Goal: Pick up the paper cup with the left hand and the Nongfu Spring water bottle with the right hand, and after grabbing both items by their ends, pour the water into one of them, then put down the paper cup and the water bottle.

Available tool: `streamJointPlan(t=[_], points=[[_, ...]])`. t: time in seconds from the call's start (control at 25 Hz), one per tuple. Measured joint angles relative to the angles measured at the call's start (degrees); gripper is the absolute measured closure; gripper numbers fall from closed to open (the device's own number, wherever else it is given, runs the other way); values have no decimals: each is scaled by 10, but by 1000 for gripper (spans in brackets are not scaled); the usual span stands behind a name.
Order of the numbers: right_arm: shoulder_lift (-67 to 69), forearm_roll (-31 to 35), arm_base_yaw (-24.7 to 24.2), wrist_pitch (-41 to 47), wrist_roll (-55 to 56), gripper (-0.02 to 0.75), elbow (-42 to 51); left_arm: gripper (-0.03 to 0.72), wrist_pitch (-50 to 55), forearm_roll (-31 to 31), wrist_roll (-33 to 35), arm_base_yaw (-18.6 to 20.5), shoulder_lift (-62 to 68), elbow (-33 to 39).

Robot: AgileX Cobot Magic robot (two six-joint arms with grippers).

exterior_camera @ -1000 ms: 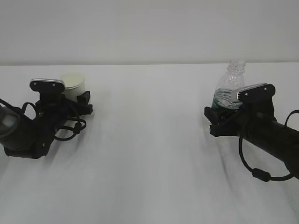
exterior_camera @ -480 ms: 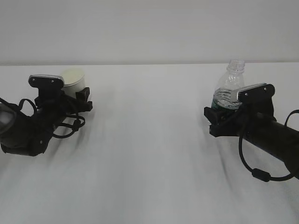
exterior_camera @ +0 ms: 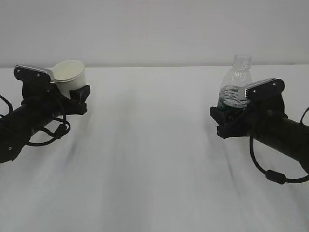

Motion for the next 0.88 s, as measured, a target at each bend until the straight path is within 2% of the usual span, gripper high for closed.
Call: streamJointPlan(t=[0.2,0.52,0.72,0.88], points=[[-39,-30,0,38,5,283,1,190,0,72,-56,0,-27,24],[-84,-75,0,66,31,283,2,190,0,241,-149,0,-28,26],[-91,-112,0,68,56,283,2,190,-16,328,-167,0,-28,26],[-91,-140,0,70,71,283,2,193,-18,369,-177,-5,-28,26]])
